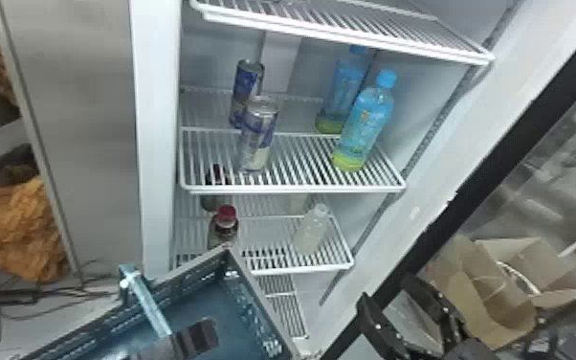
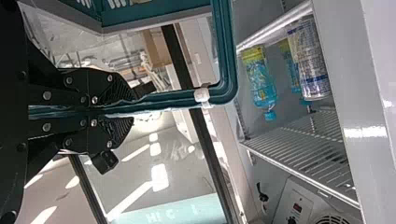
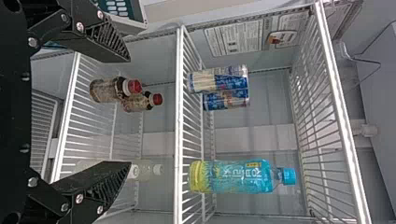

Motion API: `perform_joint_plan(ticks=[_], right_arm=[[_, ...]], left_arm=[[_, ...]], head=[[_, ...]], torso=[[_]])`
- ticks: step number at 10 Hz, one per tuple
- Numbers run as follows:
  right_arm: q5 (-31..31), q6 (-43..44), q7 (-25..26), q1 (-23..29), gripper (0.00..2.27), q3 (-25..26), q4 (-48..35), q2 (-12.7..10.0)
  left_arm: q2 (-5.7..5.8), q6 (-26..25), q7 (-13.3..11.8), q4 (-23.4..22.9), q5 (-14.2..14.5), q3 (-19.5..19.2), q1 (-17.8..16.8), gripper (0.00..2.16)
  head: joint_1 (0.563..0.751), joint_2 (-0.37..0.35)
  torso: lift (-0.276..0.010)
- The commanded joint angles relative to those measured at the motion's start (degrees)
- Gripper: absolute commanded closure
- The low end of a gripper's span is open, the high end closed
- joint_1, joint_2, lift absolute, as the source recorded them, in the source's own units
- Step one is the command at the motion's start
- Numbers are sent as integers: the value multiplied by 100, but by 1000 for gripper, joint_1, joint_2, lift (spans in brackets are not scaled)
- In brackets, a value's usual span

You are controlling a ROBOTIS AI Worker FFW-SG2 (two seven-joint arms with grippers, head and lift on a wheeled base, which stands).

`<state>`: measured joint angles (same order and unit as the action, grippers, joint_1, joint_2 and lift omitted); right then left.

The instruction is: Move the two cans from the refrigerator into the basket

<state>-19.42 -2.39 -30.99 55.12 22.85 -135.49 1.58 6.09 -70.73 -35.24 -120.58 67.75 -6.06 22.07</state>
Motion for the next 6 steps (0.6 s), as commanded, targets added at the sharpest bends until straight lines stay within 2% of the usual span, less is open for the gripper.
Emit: perform_joint_plan(ticks=[1, 6], right_arm=[[0, 0, 14, 0, 272, 0, 0, 0], [11, 0, -3, -28, 272, 0, 0, 0]], left_arm=[[6, -14, 0, 0, 0, 0, 0, 1202], [15, -14, 8, 0, 0, 12, 0, 1202]], head=[[695, -350], [695, -350]], torso=[[-35], [-35]])
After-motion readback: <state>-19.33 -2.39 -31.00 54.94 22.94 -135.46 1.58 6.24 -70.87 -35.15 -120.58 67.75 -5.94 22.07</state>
